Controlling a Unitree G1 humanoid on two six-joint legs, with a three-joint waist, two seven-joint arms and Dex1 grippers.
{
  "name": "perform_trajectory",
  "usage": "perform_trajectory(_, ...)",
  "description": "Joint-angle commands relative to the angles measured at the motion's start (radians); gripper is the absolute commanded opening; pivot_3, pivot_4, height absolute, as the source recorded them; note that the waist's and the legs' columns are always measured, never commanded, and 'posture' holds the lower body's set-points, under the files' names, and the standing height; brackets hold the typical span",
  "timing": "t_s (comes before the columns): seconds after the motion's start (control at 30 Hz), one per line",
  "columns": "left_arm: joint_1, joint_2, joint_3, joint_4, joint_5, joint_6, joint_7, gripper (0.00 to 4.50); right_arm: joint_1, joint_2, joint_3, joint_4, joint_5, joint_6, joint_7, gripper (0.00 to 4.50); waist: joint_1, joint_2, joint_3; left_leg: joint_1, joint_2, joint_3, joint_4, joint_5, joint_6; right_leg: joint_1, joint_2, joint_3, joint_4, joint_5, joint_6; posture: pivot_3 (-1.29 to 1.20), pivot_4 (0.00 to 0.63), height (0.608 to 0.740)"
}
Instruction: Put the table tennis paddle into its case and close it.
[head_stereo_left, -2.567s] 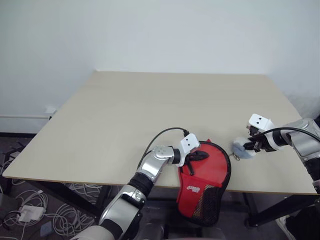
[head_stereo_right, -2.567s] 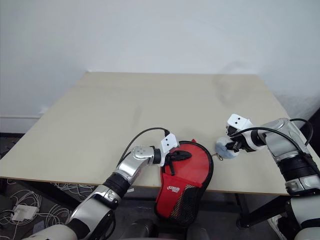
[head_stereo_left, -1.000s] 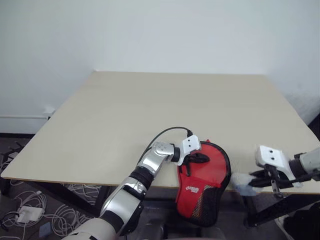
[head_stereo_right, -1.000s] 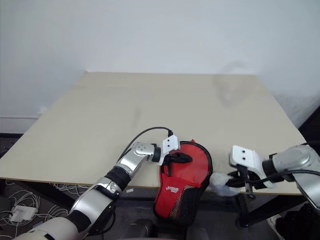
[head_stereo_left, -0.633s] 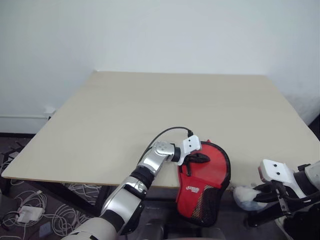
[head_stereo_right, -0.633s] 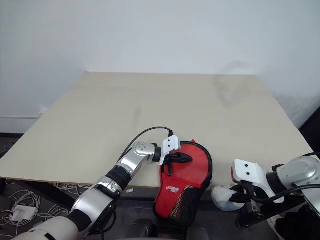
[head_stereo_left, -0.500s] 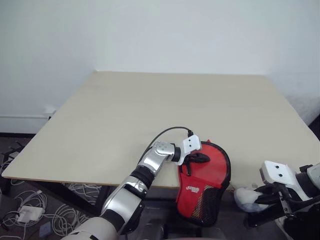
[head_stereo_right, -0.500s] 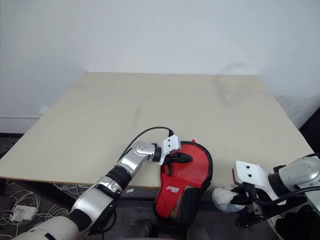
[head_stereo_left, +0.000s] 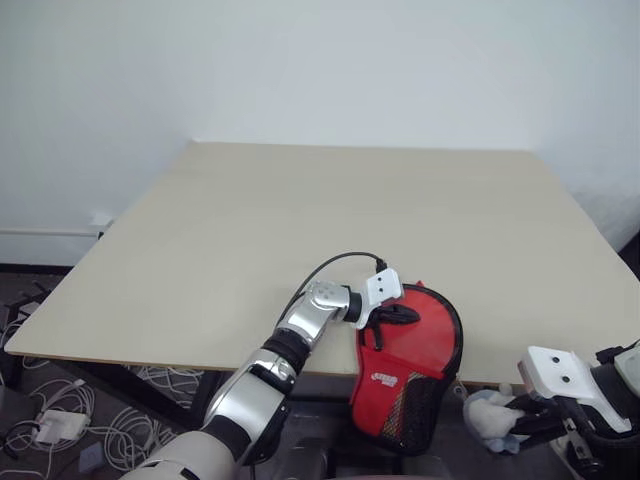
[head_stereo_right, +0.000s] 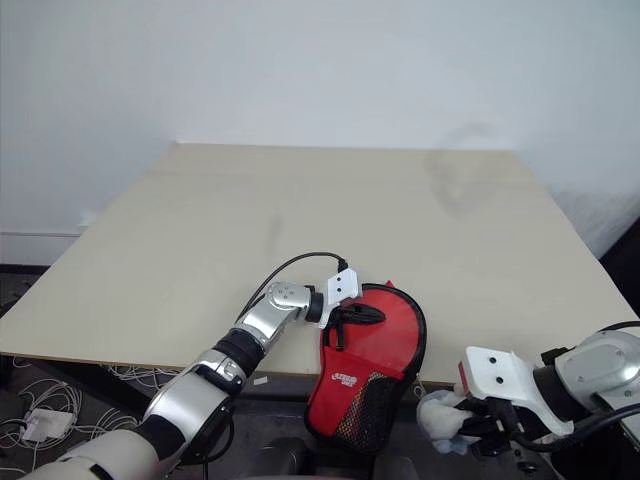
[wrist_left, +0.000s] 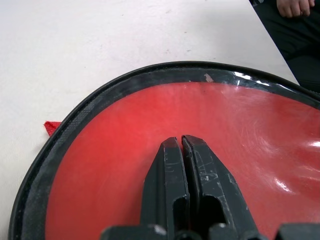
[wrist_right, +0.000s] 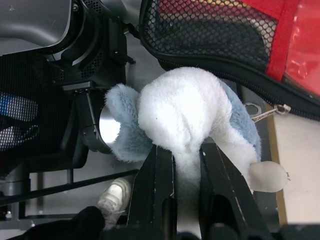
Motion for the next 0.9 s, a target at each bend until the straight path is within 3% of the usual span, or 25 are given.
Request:
perform_trajectory(0.03, 0.009, 0.018, -0.003, 0.056, 0.035, 0.013, 0.011, 0.0, -0.058, 0.031, 0.079, -0.015, -0.022, -0.024, -0.048, 0.19, 0.0, -0.001, 0.0, 0.0, 0.0, 0.0, 0.0, 0.0, 0.0, 0.0, 0.0, 0.0, 0.0, 0.0, 0.0, 0.0, 0.0, 0.734)
perform_trajectory(0.27, 0.002, 0.021, 0.004, 0.047, 0.033, 0.016, 0.003, 0.0, -0.214, 0.075, 0.213, -0.002, -0.025, 0.029, -0.111, 0.19, -0.001, -0.002, 0.0, 0.0, 0.0, 0.0, 0.0, 0.0, 0.0, 0.0, 0.0, 0.0, 0.0, 0.0, 0.0, 0.0, 0.0, 0.734)
perform_trajectory(0.6, -0.02, 0.019, 0.008, 0.064, 0.033, 0.027, -0.003, 0.0, -0.063, 0.038, 0.195, -0.201, 0.071, 0.084, -0.096, 0.19, -0.002, -0.004, 0.0, 0.0, 0.001, 0.0, 0.0, 0.0, 0.0, 0.0, 0.0, 0.0, 0.0, 0.0, 0.0, 0.0, 0.0, 0.734)
perform_trajectory(0.9, -0.034, 0.012, 0.013, 0.073, 0.031, 0.032, -0.008, 0.0, -0.096, 0.058, 0.285, -0.288, 0.096, 0.122, -0.161, 0.19, -0.001, -0.007, 0.001, 0.0, 0.001, 0.0, 0.0, 0.0, -0.001, 0.0, 0.0, 0.0, 0.0, 0.0, 0.0, 0.0, 0.0, 0.734)
